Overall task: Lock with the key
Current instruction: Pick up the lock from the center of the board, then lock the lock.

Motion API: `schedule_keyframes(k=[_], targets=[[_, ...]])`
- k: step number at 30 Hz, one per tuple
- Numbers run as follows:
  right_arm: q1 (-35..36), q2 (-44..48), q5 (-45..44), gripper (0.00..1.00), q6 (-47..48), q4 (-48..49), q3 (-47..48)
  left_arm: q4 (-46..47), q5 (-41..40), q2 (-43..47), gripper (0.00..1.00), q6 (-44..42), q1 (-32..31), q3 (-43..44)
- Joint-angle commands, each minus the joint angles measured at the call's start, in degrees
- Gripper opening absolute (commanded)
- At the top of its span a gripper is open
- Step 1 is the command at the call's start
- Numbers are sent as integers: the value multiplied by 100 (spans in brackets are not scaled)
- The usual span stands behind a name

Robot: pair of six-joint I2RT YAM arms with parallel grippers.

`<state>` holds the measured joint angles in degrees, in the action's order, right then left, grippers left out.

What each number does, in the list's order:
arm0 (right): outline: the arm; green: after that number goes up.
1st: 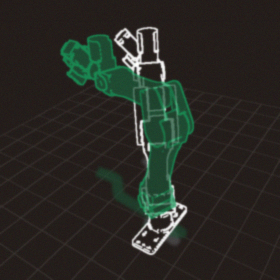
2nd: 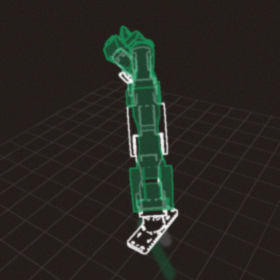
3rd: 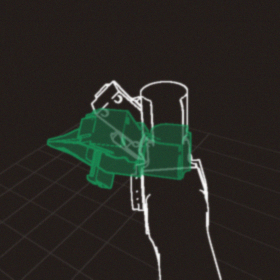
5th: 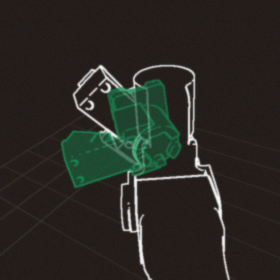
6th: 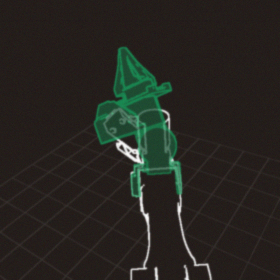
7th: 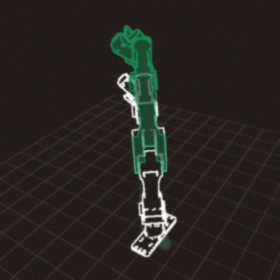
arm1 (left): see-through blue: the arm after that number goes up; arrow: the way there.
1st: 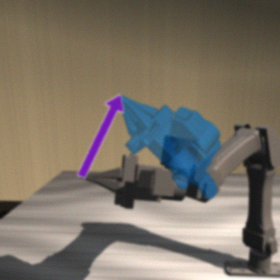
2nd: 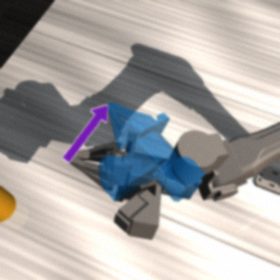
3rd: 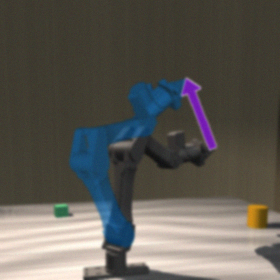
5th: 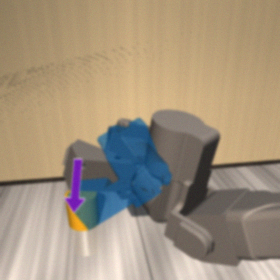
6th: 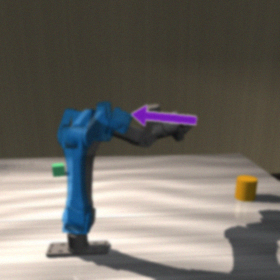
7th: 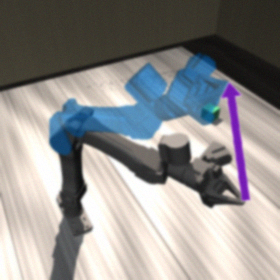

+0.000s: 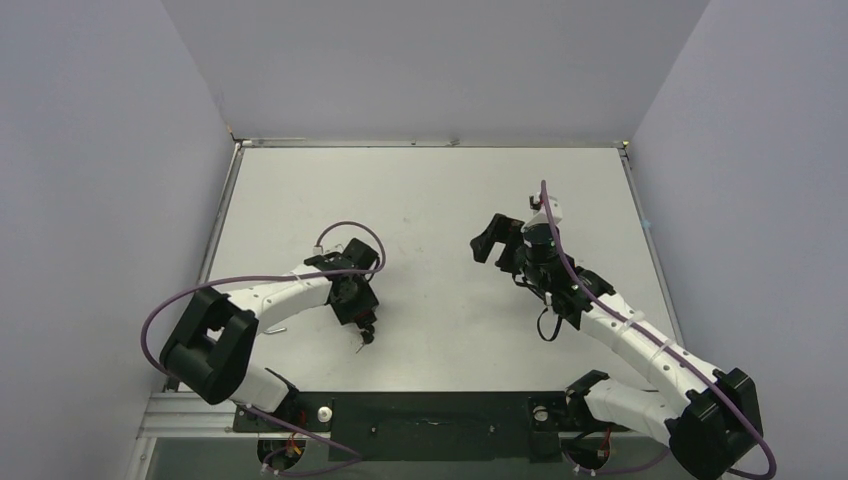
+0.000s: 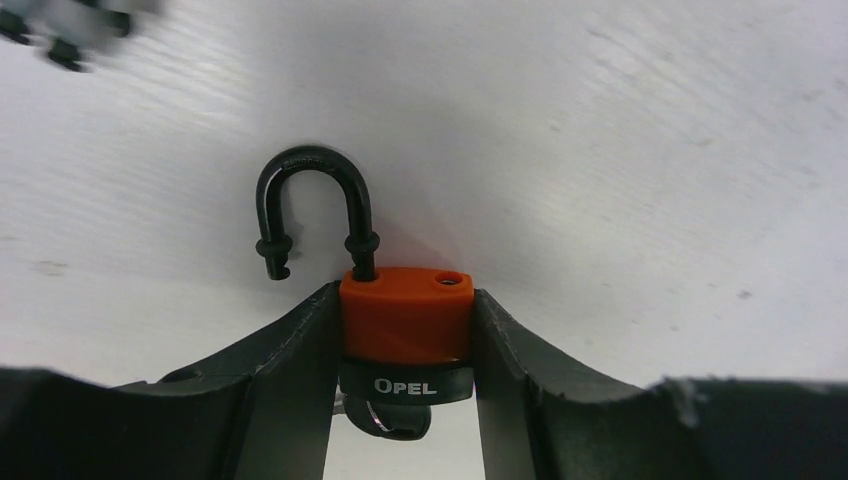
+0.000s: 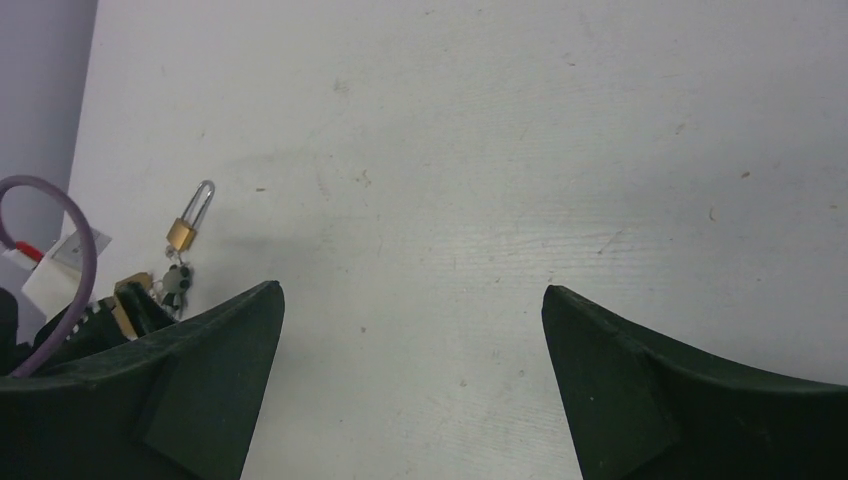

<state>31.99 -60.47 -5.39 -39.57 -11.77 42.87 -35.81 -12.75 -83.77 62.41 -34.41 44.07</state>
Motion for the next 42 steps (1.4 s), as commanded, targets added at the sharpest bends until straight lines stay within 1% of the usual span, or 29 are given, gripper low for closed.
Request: schedule_keyframes(k=[1, 2, 5, 11, 17, 21, 26, 31, 36, 42], targets=[[105, 220, 479, 96, -187, 1154, -302, 904, 1221, -190, 0, 570, -45, 313], [167, 246, 631, 96, -215, 1371, -357, 974, 1318, -181, 0, 656, -47, 436], [333, 262, 588, 95, -323, 1798, -597, 1191, 1794, -202, 0, 913, -46, 718], [842, 164, 48, 94, -256, 2138, -831, 1827, 2438, -355, 0, 1466, -47, 1010], [1470, -113, -425, 92, -185, 2367, -882, 2234, 2675, -438, 0, 1870, -74, 1148], [1761, -389, -701, 90, -120, 2415, -789, 2472, 2795, -518, 0, 2146, -74, 1256], [1918, -647, -803, 85, -143, 2491, -695, 2635, 2824, -516, 0, 2325, -74, 1430], [1988, -804, -983, 82, -122, 2478, -561, 2684, 2848, -539, 0, 2393, -101, 1525], [1991, -988, -1127, 75, -137, 2503, -408, 2805, 2874, -518, 0, 2482, -158, 1527], [2003, -1230, -1154, 62, -184, 2544, -237, 2855, 2887, -485, 0, 2518, -184, 1567]])
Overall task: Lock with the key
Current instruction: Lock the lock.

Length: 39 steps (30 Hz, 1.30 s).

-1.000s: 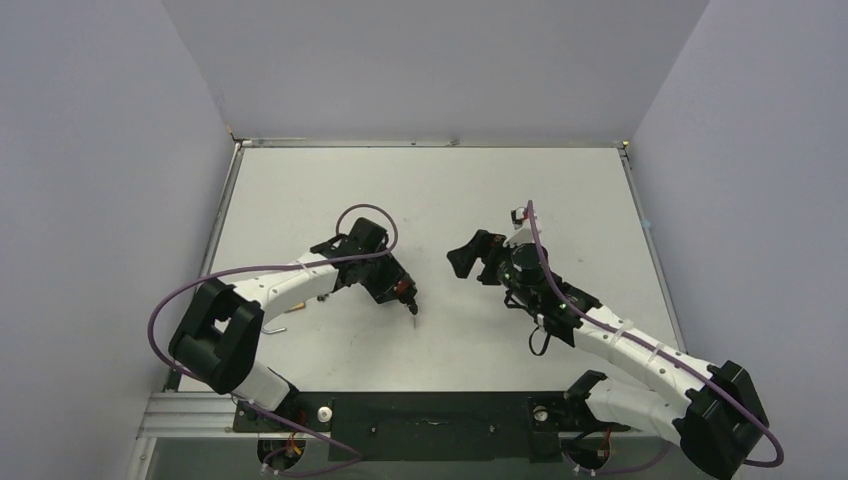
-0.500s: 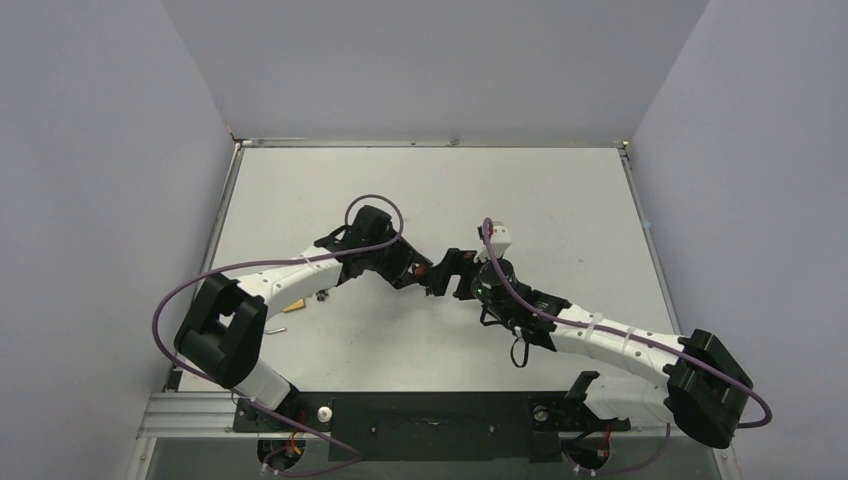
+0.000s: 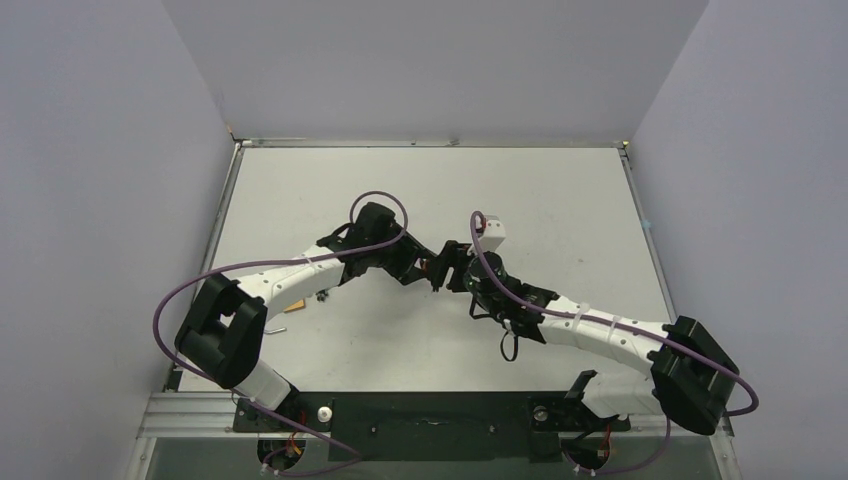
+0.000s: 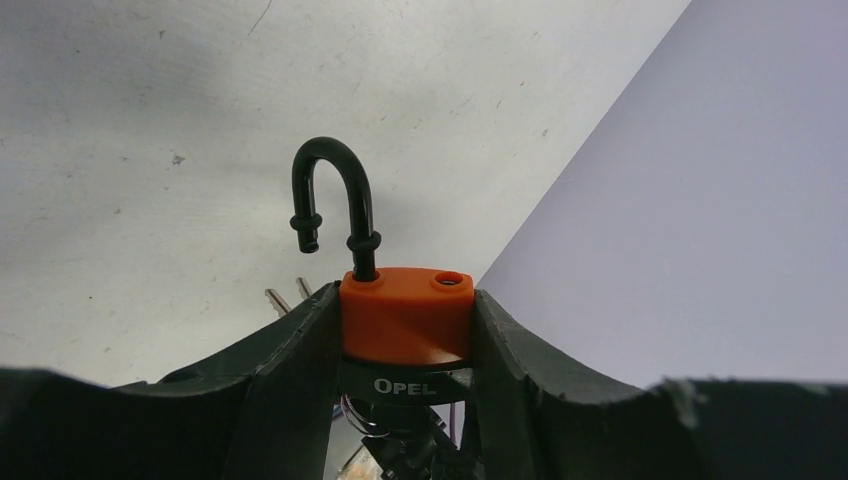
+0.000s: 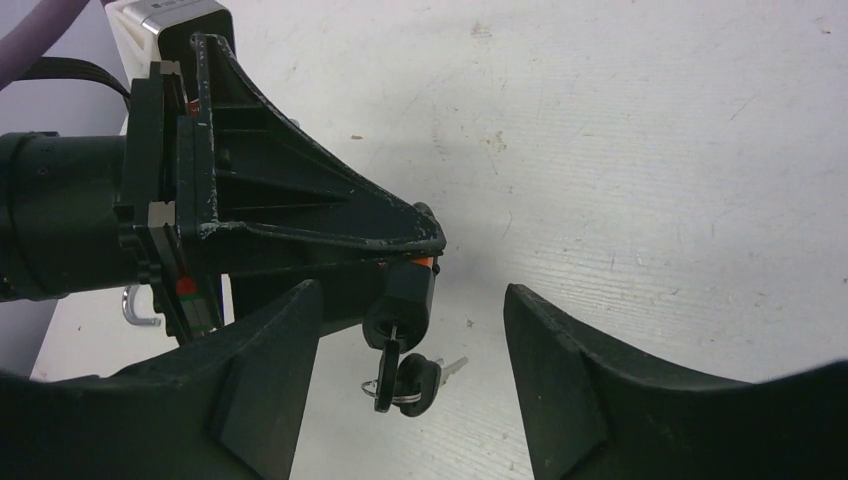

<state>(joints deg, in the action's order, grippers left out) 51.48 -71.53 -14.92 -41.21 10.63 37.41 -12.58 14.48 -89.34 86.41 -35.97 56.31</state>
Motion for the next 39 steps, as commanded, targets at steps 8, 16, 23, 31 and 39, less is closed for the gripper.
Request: schedule_keyframes(k=[8, 16, 23, 31, 39], targets=[[68, -314, -157, 54, -91, 325, 407, 662, 167, 117, 0, 157, -46, 360], [100, -429, -199, 49, -117, 339, 446, 780, 214, 97, 0, 199, -83, 370], [93, -378, -447, 15, -58, 279, 511, 862, 275, 158, 0, 206, -118, 293], [1, -163, -416, 0, 10, 32, 650, 658, 337, 332, 35, -856, -139, 622], [-833, 469, 695, 0, 57, -149, 736, 181, 803, 653, 43, -2133, 119, 1022]])
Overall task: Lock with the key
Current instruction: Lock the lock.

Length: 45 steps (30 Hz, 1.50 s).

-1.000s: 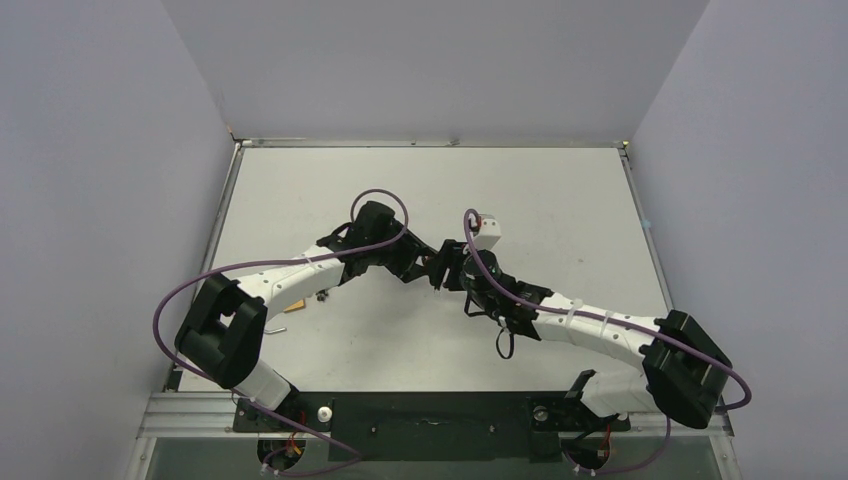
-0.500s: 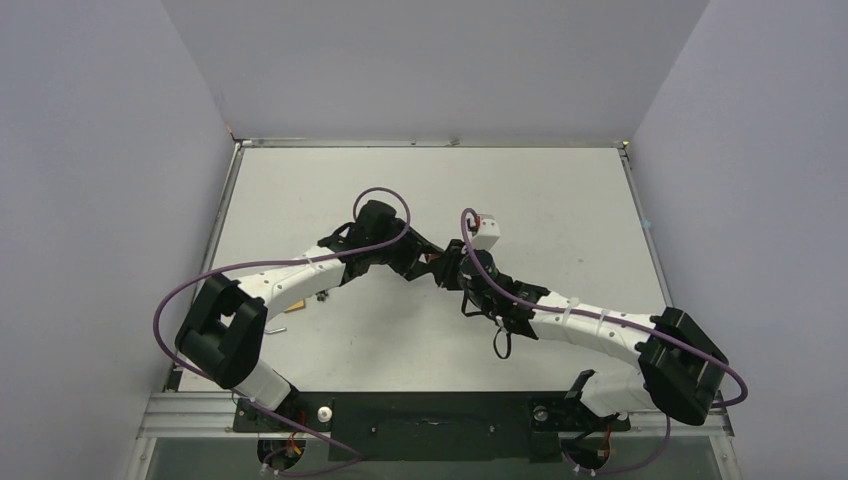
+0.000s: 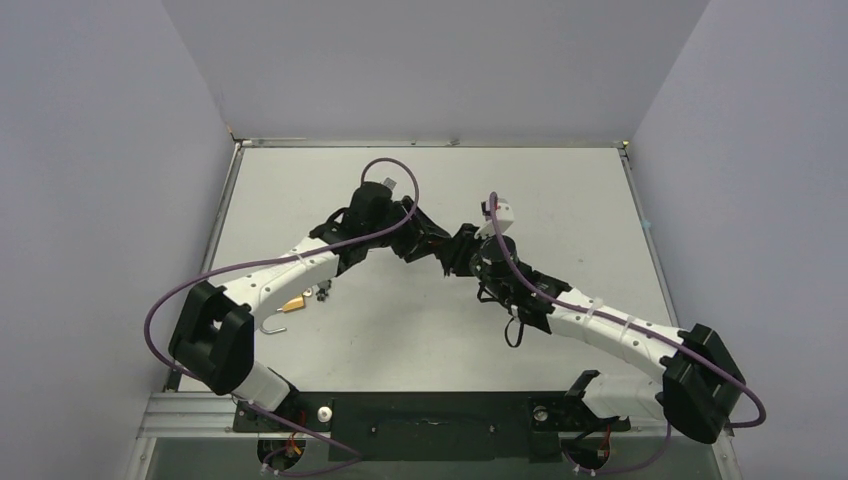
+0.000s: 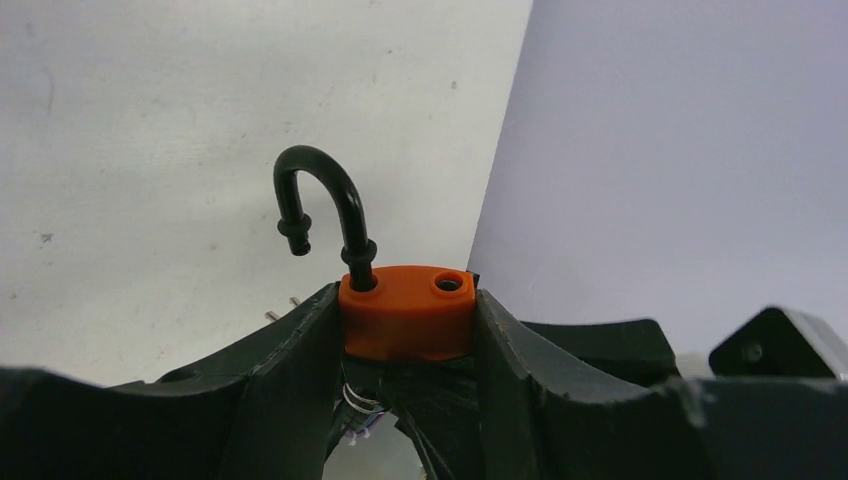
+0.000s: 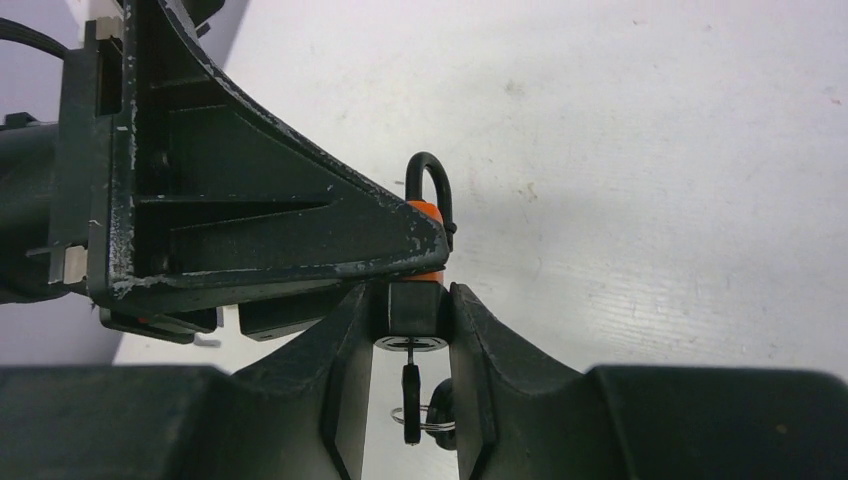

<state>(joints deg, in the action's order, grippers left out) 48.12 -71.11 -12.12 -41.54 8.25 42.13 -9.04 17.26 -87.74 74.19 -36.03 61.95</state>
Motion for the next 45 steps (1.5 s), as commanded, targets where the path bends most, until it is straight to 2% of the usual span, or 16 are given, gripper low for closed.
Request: schedule_keyframes(k=[1, 12, 16, 22, 26, 31, 41, 45], targets=[[-630, 478, 628, 0, 114, 89, 271, -224, 608, 547, 44, -953, 183, 471], [-844, 934, 1264, 0, 721, -149, 653, 160, 1218, 1015, 50, -727, 468, 339], [-958, 949, 1953, 0, 1071, -405, 964, -171, 1228, 1199, 53, -916, 755, 355], [-1043, 880, 3652, 0, 1673, -1152, 1639, -377, 1672, 1467, 55, -553, 1311, 221], [-1025, 847, 4285, 0, 1972, -1409, 1936, 101, 1954, 1574, 56, 99, 1343, -94], [-899, 715, 4337, 0, 2344, -1821, 2196, 666, 2160, 1727, 56, 810, 1344, -611], [-566, 485, 3991, 0, 2602, -2135, 2422, 989, 2320, 1880, 56, 1050, 1344, -890], [-510, 429, 3815, 0, 2666, -2193, 2464, 1036, 2378, 1897, 53, 1057, 1344, -923]])
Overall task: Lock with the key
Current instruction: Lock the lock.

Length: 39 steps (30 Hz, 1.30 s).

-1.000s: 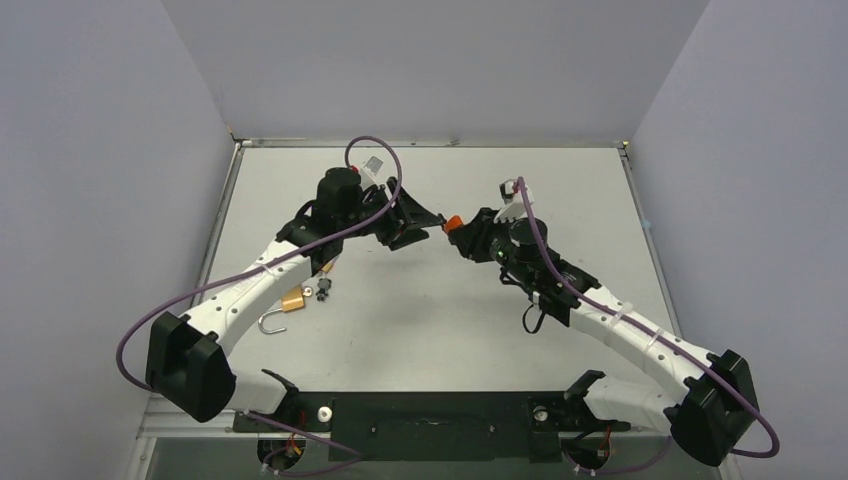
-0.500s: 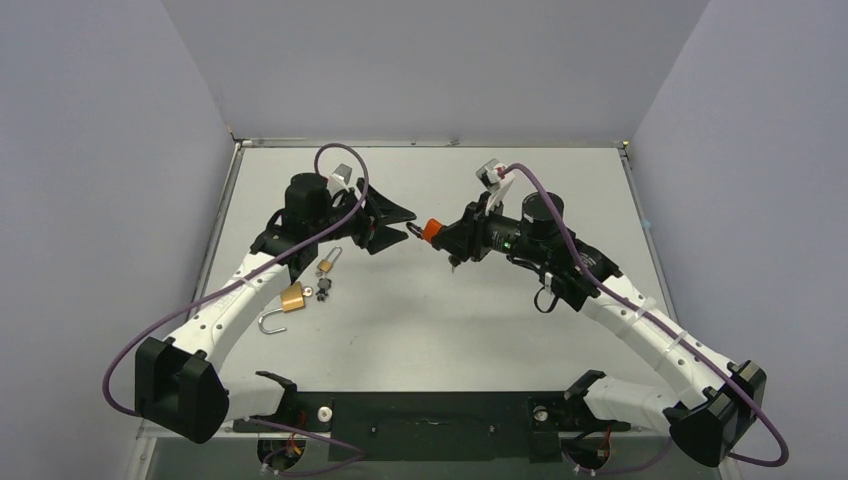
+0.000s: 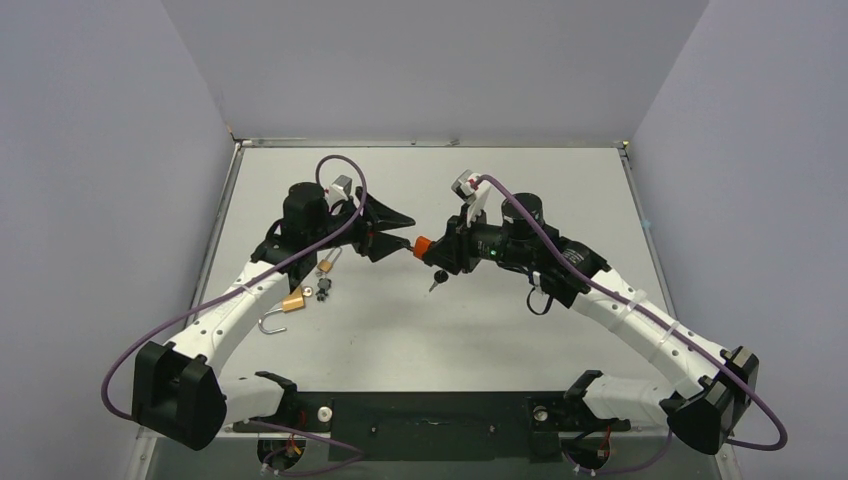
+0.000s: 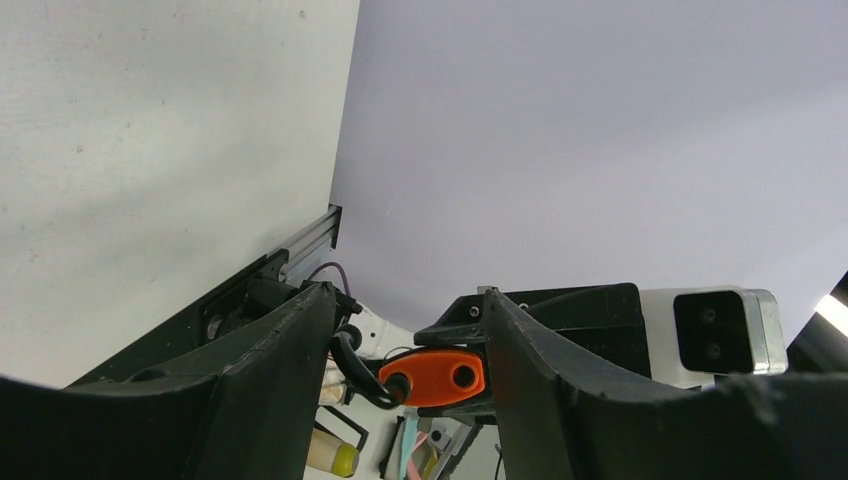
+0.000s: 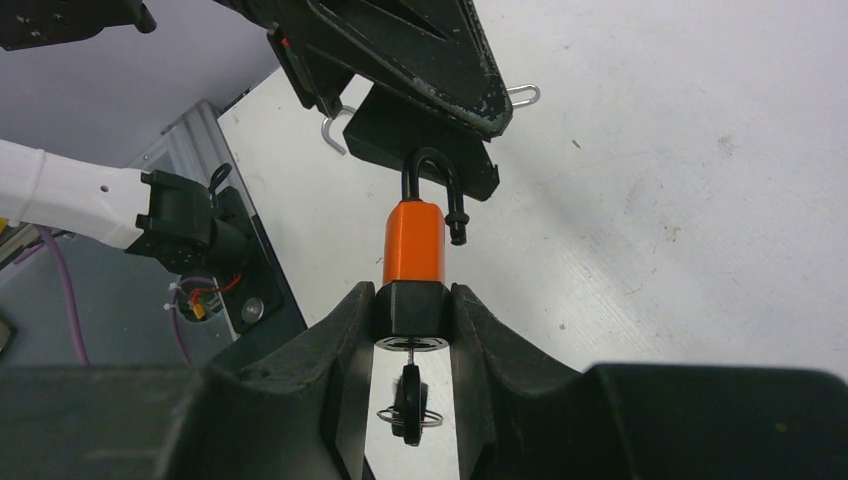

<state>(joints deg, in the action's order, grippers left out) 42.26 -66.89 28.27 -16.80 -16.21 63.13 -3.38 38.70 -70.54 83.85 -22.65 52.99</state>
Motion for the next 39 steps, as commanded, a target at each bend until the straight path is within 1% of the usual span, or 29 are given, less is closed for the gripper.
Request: schedule_keyframes(k=[1, 4, 5, 6, 7, 11, 15, 18, 19, 23, 26, 28, 29, 32, 34, 35, 36, 39], targets=[[74, 7, -229, 0, 198, 251, 366, 448, 239, 180, 51, 44, 7, -22], [84, 14, -247, 0, 203, 252, 382, 355, 249, 156, 44, -49, 7, -35], [82, 19, -254, 0, 203, 251, 383, 359, 251, 149, 38, -68, 7, -59], [83, 19, -281, 0, 203, 245, 384, 363, 248, 147, 35, -82, 2, -64], [82, 3, -302, 0, 203, 239, 384, 368, 237, 146, 30, -111, 6, -64], [50, -43, -327, 0, 191, 205, 370, 352, 217, 140, 23, -260, 2, -2], [-85, -109, -72, 0, 47, 388, 308, 132, 183, 169, 14, -496, -2, 117], [-222, -108, 322, 0, -183, 635, 205, 90, 160, 219, 1, -661, -3, 187], [-300, -110, 408, 0, -231, 774, 189, 64, 141, 231, 0, -783, -2, 238], [-545, -101, 1037, 0, -659, 1321, 25, 51, 19, 400, 0, -1164, -9, 334], [-803, -62, 1436, 0, -1233, 1944, -134, 412, -139, 704, 0, -1487, -35, 271], [-972, -44, 1718, 0, -1733, 2534, -291, 659, -347, 938, 0, -1739, -70, 212], [-1017, -48, 1906, 0, -1908, 2992, -400, 754, -399, 1008, 0, -1819, -80, 199], [-1222, -79, 2190, 0, -2845, 3940, -596, 859, -663, 1338, 0, -2287, -164, 181], [-1301, -129, 2336, 0, -3416, 5004, -731, 893, -772, 1484, 0, -2531, -244, 194], [-1318, -143, 2419, 0, -3765, 5193, -789, 942, -800, 1566, 0, -2615, -281, 203], [-1343, -187, 2475, 0, -3925, 5586, -832, 939, -879, 1603, 0, -2786, -380, 225], [-1358, -275, 2535, 0, -4477, 6158, -864, 902, -1060, 1767, 0, -3248, -701, 327]])
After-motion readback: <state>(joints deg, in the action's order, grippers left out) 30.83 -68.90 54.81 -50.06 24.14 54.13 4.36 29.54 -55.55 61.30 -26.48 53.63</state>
